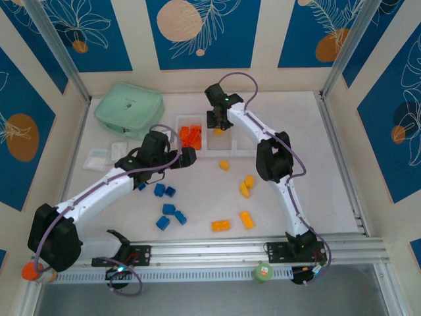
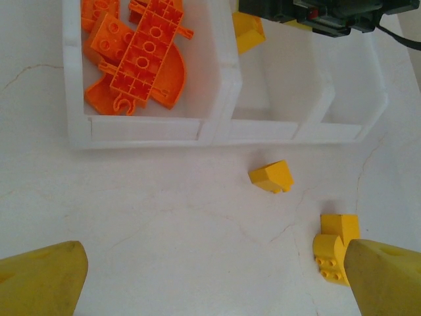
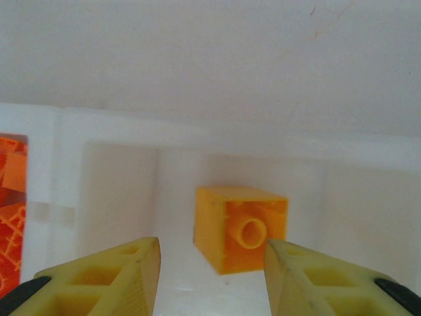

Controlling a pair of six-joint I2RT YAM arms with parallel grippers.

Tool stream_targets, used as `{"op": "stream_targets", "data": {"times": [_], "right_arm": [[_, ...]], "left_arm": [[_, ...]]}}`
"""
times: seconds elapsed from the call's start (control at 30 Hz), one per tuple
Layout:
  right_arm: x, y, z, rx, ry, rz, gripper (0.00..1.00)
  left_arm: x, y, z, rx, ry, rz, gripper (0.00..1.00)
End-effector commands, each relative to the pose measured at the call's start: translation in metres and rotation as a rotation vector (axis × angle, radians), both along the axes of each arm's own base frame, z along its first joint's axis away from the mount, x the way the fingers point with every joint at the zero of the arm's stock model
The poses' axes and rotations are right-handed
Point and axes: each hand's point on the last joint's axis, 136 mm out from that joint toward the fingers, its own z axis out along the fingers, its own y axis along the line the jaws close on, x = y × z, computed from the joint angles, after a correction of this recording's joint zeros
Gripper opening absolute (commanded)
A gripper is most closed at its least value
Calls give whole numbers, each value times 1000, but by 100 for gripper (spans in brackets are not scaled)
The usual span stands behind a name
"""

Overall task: Sort the legos into containers by color
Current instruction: Place the lego in the container, then pick up the lego from the center of the table.

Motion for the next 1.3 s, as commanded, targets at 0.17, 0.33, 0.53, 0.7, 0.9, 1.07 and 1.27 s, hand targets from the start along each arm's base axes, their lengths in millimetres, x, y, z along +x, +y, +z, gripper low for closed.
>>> {"op": "stream_targets", "data": {"times": [0.17, 0.33, 0.53, 0.7, 0.9, 1.07, 1.27], "right_arm": [[-52, 4, 54, 3, -52, 96, 50], [-96, -6, 50, 7, -15, 123, 55], [-142, -23, 23, -20, 51, 137, 60], [-166, -32, -8, -43, 97, 145, 64], [-169, -28, -34, -27, 123, 120, 67], [-160, -19, -45, -27, 111, 113, 66], [-154, -13, -57, -57, 119, 126, 58]], "left_arm": [[-8, -3, 16, -27, -24, -28, 99], [-23, -7, 8, -1, 2, -60, 99], [-40, -19, -1, 2, 8, -82, 99], [-48, -28, -8, -1, 8, -78, 99], [-49, -26, -13, -19, 2, -30, 99], [-49, -22, -13, -24, -6, -11, 99], [-49, -20, -15, -7, -5, -8, 99]]}}
